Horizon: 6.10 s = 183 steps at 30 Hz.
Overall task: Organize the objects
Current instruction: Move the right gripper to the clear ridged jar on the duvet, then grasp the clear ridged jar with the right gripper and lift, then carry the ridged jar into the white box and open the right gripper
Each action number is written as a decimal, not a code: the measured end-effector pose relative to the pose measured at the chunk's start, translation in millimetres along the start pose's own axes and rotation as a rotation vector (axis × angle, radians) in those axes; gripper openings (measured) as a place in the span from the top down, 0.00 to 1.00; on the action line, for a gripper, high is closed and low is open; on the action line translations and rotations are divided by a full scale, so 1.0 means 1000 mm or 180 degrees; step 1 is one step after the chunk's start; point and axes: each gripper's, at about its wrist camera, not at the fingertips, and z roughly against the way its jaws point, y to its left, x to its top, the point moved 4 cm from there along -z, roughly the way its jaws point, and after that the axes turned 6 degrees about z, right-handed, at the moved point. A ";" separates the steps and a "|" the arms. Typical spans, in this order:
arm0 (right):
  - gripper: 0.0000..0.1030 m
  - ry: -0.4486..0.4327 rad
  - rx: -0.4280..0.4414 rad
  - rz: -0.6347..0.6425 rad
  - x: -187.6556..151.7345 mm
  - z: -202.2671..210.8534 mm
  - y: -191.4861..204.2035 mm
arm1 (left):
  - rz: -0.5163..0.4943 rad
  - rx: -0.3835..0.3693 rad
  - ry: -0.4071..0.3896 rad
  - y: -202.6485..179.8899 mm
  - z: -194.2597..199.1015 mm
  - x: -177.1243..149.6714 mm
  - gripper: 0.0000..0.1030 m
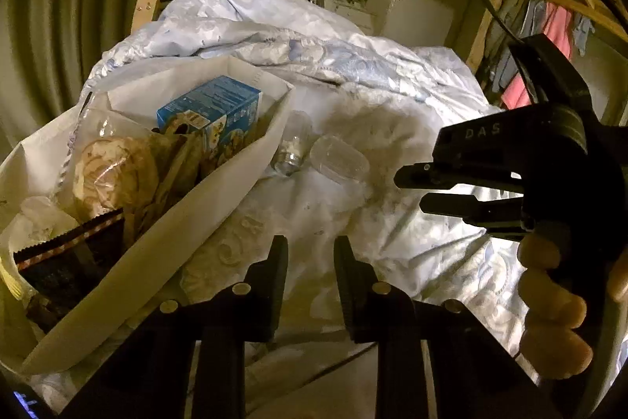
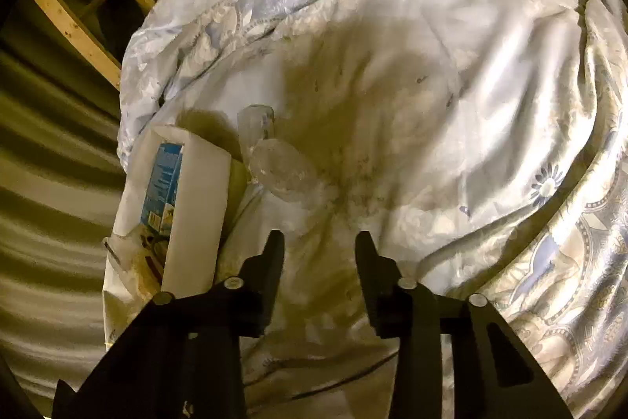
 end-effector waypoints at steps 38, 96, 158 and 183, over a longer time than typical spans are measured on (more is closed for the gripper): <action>0.51 -0.1229 -0.0595 0.0577 0.012 0.034 0.022 | -0.0009 0.0153 -0.0733 0.007 0.025 0.010 0.57; 0.51 -0.0144 0.0320 0.0210 0.006 -0.021 0.004 | 0.0143 0.0272 0.0292 0.026 -0.046 -0.010 0.58; 0.60 -0.0537 0.1550 0.0462 0.021 -0.017 0.029 | -0.0013 0.0114 -0.0085 0.020 0.001 0.006 0.58; 0.59 -0.0244 0.2217 0.0915 -0.039 -0.023 0.147 | 0.0383 0.0754 -0.0300 0.093 0.057 0.035 0.58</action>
